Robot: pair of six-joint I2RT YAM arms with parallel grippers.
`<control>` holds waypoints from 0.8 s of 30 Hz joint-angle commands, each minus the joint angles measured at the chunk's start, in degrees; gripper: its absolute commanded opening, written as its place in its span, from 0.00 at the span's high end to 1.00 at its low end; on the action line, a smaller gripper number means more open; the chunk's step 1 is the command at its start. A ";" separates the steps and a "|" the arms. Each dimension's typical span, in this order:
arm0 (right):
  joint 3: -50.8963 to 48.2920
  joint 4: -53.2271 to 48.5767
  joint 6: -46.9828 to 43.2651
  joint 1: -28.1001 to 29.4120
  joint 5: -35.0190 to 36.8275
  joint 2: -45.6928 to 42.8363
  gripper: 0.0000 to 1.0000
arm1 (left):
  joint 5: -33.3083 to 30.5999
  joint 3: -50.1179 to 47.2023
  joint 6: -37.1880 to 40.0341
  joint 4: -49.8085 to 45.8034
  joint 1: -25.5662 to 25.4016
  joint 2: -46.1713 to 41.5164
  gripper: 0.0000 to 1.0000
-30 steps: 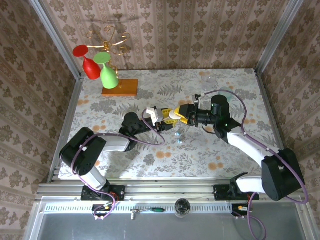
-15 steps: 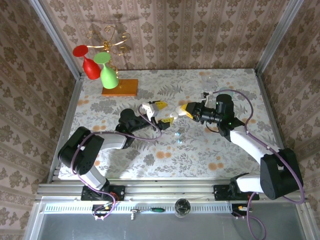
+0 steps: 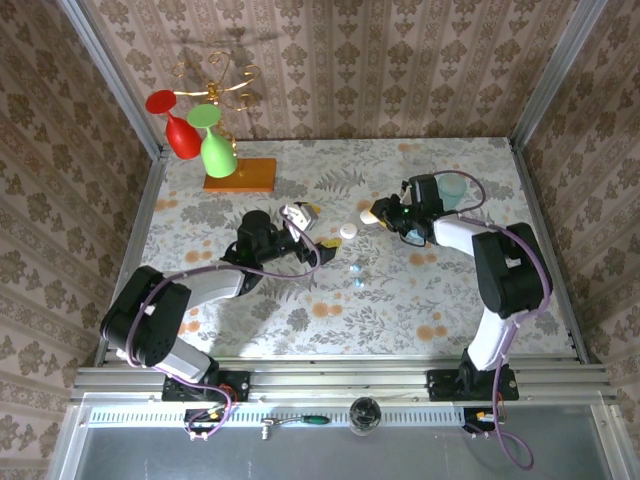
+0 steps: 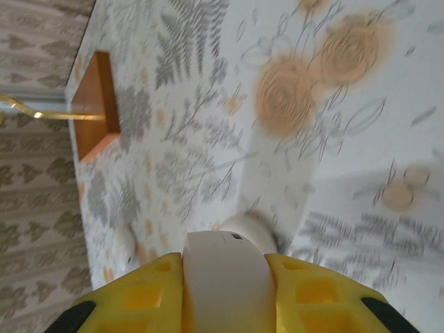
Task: Insert the wireless bluetooth earbuds into the charging case
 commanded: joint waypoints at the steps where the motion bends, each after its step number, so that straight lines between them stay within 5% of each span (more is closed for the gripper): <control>1: 4.24 -1.41 -1.07 0.41 4.41 4.61 0.82 | -2.79 0.36 2.25 -4.23 -0.26 -2.25 0.00; 9: 9.11 -5.81 -3.87 1.21 7.89 10.02 0.68 | -2.85 2.16 4.74 -6.26 -1.87 -0.38 0.00; 14: 8.49 -10.91 -10.11 1.18 11.01 6.35 0.43 | -0.89 4.36 5.28 -5.89 -2.64 2.80 0.00; 24: 12.98 -37.42 -40.46 1.15 21.16 -4.68 0.19 | 1.40 5.28 6.58 -3.48 -3.73 5.53 0.00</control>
